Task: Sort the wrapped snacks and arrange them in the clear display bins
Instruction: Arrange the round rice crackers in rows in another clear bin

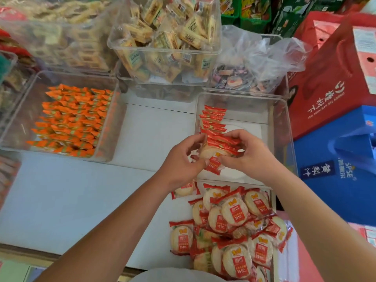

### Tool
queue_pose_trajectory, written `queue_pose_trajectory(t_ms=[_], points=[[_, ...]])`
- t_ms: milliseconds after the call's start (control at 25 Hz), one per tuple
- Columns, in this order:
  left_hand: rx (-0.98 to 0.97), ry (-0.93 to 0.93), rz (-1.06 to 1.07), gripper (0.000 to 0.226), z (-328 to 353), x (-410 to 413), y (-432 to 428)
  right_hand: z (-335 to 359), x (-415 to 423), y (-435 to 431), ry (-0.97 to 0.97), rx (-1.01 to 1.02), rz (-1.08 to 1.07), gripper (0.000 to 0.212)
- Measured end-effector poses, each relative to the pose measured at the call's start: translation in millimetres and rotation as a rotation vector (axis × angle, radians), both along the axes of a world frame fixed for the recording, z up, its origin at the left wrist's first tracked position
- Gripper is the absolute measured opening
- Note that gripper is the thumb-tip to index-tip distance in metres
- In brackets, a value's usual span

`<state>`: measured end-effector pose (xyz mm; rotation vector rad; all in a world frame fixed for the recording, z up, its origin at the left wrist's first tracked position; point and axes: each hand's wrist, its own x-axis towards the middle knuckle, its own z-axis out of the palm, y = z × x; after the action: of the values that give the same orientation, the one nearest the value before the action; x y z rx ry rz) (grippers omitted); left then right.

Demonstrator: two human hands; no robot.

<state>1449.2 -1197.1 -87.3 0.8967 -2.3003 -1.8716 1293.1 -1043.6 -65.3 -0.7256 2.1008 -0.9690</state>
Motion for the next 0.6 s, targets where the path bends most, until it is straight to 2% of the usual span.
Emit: queue_pose_trajectory(t_ms=[160, 360, 480, 600], points=[[-0.154, -0.136, 0.209, 0.053, -27.7, -2.3, -10.9, -45.7, -11.2, -23.1, 0.069, 0.119, -0.002, 0.049], [0.009, -0.202, 0.199, 0.040, -49.4, 9.9, -9.8, -92.9, -13.8, -44.2, 0.125, 0.185, 0.035, 0.050], [0.004, -0.201, 0.193, 0.036, -52.5, 13.2, -9.8, -103.6, -12.0, -45.3, 0.286, 0.283, 0.026, 0.059], [0.003, -0.197, 0.190, 0.033, -57.5, 16.8, -12.3, -98.5, -9.8, -47.1, 0.248, 0.291, -0.060, 0.068]])
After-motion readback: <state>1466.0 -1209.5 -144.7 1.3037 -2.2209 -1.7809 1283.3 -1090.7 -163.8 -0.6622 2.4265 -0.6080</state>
